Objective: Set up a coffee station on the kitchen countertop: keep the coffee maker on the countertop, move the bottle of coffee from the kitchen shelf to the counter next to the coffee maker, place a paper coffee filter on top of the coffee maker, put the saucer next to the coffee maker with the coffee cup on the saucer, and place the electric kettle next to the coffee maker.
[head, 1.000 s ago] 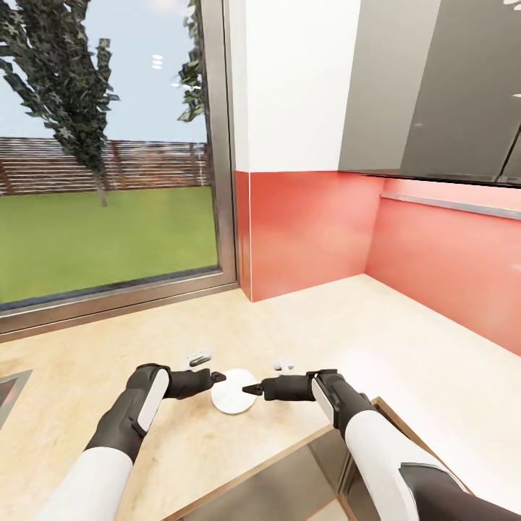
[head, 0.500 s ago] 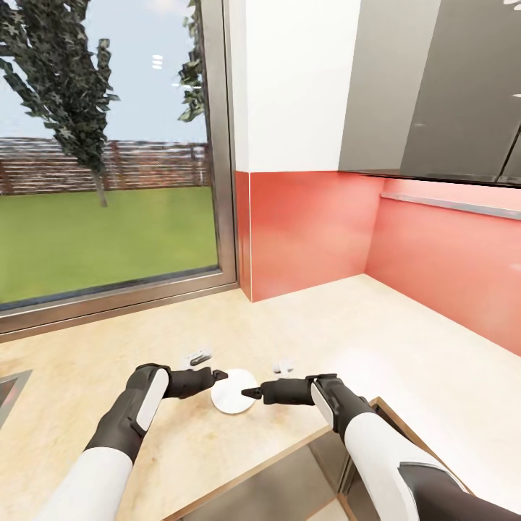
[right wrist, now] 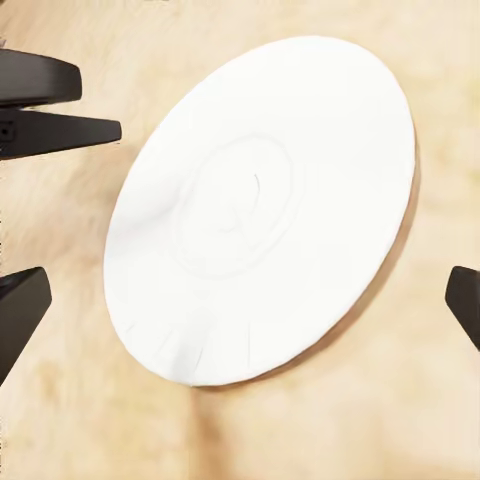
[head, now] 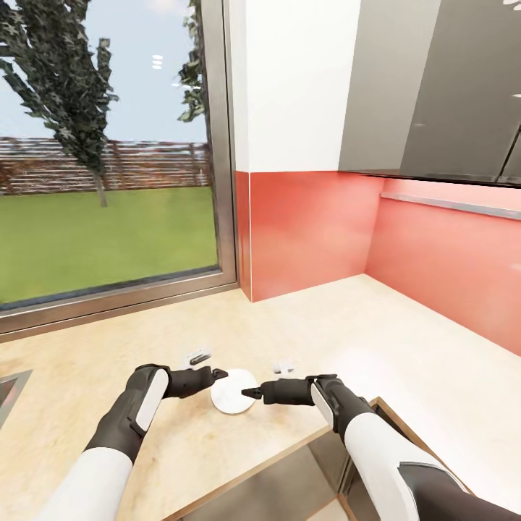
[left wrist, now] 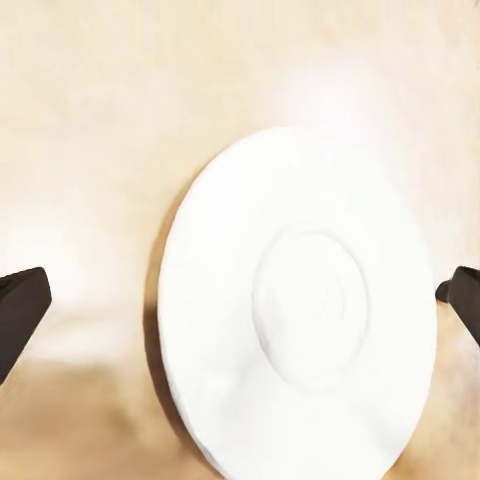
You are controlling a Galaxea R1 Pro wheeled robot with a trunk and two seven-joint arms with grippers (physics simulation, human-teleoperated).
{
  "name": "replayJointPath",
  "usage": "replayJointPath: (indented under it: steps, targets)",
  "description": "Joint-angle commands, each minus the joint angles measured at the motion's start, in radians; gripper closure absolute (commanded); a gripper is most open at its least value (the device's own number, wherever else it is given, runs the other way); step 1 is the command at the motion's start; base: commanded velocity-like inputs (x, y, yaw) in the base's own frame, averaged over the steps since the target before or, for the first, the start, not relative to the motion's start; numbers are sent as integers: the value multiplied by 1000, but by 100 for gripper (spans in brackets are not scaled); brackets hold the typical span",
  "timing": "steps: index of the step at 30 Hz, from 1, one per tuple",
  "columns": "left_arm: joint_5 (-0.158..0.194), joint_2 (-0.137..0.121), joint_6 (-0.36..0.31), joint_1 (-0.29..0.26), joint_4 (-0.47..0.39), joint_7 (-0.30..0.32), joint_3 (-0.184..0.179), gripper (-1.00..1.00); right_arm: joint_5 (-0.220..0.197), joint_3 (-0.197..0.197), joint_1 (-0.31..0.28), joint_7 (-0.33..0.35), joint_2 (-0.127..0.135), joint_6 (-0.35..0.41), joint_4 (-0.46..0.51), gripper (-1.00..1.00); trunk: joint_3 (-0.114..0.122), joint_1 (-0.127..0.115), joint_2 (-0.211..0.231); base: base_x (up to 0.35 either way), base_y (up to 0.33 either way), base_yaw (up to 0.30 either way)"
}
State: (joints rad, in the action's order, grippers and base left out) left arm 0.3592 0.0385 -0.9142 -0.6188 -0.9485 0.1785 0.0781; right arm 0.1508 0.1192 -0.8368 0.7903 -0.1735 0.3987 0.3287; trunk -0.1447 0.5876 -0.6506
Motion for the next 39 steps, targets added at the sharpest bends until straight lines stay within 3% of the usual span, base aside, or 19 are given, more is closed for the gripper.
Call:
replayJointPath:
  steps: [1, 6, 15, 39]
  targets:
    - [-8, 1, 6, -1, 0, 9, 5, -100, 15, 5, 0, 5, -1, 11, -2, -100, -2, 0, -1, 0, 0, 0]
    - [-2, -1, 37, 2, 38, 13, 8, -100, 15, 5, -1, 4, -1, 11, -7, -100, -2, 0, -1, 0, 0, 0]
    - [38, -10, 70, 2, 97, 122, 6, -100, 15, 5, -1, 4, -1, 11, -8, -100, -2, 0, -1, 0, 0, 0]
    - [41, -2, 77, 2, 98, 130, 4, -100, 15, 5, 0, 4, -1, 8, -30, -100, -2, 0, -1, 16, 0, 0]
